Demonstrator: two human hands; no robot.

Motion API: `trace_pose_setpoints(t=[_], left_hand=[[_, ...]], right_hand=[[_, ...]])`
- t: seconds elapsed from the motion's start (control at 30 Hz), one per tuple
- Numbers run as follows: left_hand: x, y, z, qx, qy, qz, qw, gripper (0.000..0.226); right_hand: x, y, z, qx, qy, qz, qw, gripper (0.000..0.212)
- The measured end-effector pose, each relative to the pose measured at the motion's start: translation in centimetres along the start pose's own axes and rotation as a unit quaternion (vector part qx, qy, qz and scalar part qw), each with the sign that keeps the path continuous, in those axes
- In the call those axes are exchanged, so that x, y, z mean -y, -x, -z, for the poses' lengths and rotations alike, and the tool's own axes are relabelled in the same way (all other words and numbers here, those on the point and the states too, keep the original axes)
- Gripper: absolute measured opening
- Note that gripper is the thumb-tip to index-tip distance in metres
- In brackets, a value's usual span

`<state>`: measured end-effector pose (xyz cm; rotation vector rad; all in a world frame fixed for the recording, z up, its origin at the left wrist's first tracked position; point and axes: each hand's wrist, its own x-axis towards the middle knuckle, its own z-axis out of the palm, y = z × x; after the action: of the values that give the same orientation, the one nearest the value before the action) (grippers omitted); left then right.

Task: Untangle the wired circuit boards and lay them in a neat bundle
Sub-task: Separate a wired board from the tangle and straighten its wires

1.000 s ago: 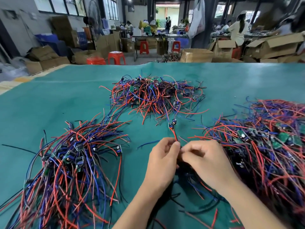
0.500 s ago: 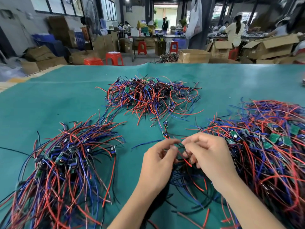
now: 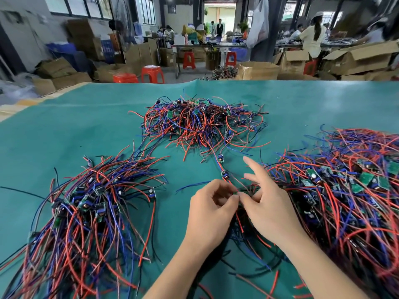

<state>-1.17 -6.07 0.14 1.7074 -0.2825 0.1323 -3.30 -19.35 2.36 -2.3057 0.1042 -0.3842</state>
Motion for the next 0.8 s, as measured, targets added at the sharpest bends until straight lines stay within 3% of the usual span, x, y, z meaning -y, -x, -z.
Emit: trace_pose_setpoints(t=[0.13,0.27,0.33,0.43,0.53,0.7,0.8], left_hand=[[-0.3,0.3,0.1,-0.043,-0.091,-0.066,0.993,0.010],[-0.6,0.5,0.3,-0.088,-0.148,-0.081,0.982,0.013],[-0.7,0.6,0.4,-0.107,-0.176,-0.069,0.976,0.019],[-0.5,0.5,0.6,-0.127,-0.215,-0.039,0.968,0.026],[-0.3,0.4,0.6,-0.139,-0.272,-0.021,0.952,0.026],[-0.1,0.4,0.8,-0.163,-0.274,-0.060,0.946,0.042],[-0.7,0.1,1.0,-0.168,-0.047,0.030,0.984,0.068]], right_hand=[[-0.3,-0.1,-0.4,-0.050,0.020,0.022,0.998,0.023],[-0.8,-0.3,-0.7,-0.077,-0.029,0.001,0.997,0.021],[-1.0,-0.5,-0.7,-0.104,-0.107,-0.037,0.988,0.024],[-0.6,-0.7,0.0,-0.159,-0.287,-0.070,0.942,0.024],[0.3,-0.8,1.3,-0.186,-0.397,-0.061,0.897,0.020],[1.4,0.1,1.5,-0.067,-0.382,0.012,0.922,0.027],[1.7,0.5,1.4,0.063,-0.345,0.046,0.936,0.019]])
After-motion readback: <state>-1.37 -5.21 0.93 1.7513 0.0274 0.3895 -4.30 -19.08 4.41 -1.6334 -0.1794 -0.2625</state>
